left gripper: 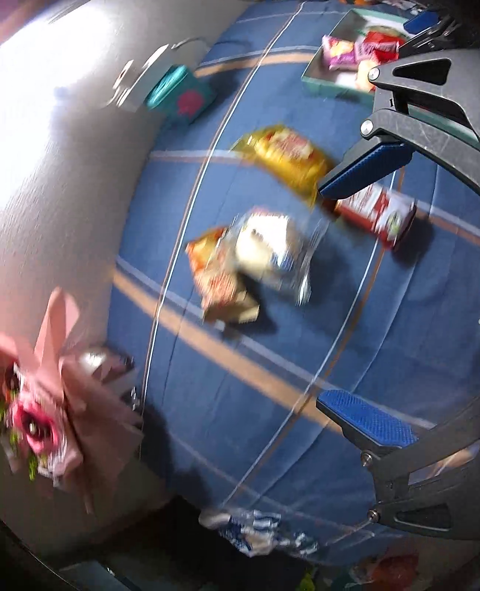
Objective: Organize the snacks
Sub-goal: 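Withdraw both grippers from the tray toward the remaining snacks, then close the right gripper on the milk biscuit packet while the left gripper grasps the bun packet, then carry both packets over the tray and open both grippers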
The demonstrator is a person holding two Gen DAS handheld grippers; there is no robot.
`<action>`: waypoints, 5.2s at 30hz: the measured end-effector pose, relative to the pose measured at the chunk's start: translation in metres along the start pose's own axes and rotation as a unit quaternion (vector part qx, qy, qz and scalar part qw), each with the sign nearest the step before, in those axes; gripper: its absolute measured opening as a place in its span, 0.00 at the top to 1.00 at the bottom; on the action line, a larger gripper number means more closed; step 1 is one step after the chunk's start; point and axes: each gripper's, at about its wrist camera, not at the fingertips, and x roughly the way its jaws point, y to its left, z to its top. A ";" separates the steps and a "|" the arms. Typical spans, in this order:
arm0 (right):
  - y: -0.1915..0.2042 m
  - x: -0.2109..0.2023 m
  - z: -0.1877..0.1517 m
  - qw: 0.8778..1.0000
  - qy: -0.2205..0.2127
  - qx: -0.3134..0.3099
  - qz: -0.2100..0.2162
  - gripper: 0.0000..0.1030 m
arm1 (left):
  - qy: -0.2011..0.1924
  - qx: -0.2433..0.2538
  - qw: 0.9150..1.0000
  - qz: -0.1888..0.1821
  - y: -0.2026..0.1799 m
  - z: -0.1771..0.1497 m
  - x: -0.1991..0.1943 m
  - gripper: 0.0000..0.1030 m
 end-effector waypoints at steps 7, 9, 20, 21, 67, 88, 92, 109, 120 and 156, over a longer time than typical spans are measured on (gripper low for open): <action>0.047 0.002 -0.006 0.998 0.002 -0.051 0.032 0.00 | 0.015 -0.029 0.999 0.025 0.036 0.005 0.012 0.00; 0.064 0.004 -0.009 0.997 0.006 -0.071 0.037 0.00 | 0.019 -0.035 0.999 0.033 0.044 0.005 0.015 0.00; 0.106 0.013 -0.015 0.992 0.013 -0.107 0.062 0.00 | 0.018 -0.029 0.999 0.040 0.056 0.006 0.017 0.00; 0.107 0.014 -0.014 0.992 0.012 -0.110 0.063 0.00 | 0.017 -0.030 0.999 0.042 0.056 0.006 0.017 0.00; 0.144 0.104 0.006 0.993 0.034 -0.104 0.032 0.02 | 0.012 0.031 0.998 -0.060 -0.006 0.042 0.055 0.00; 0.133 0.107 0.001 0.994 0.060 -0.081 0.050 0.19 | 0.019 0.073 0.992 -0.103 -0.041 0.036 0.071 0.42; 0.130 0.100 -0.011 0.993 0.069 -0.081 0.048 0.19 | 0.034 0.059 0.991 -0.115 -0.036 0.034 0.071 0.49; 0.137 0.072 -0.053 0.989 0.082 -0.118 0.042 0.57 | 0.081 0.020 0.989 -0.124 -0.024 0.010 0.061 0.51; 0.136 0.035 -0.059 0.990 0.054 -0.122 0.055 0.59 | 0.069 -0.013 0.987 -0.144 -0.007 -0.004 0.031 0.52; -0.022 -0.068 -0.020 0.996 -0.070 0.050 0.013 0.59 | -0.063 0.087 0.965 -0.239 -0.067 -0.028 -0.110 0.52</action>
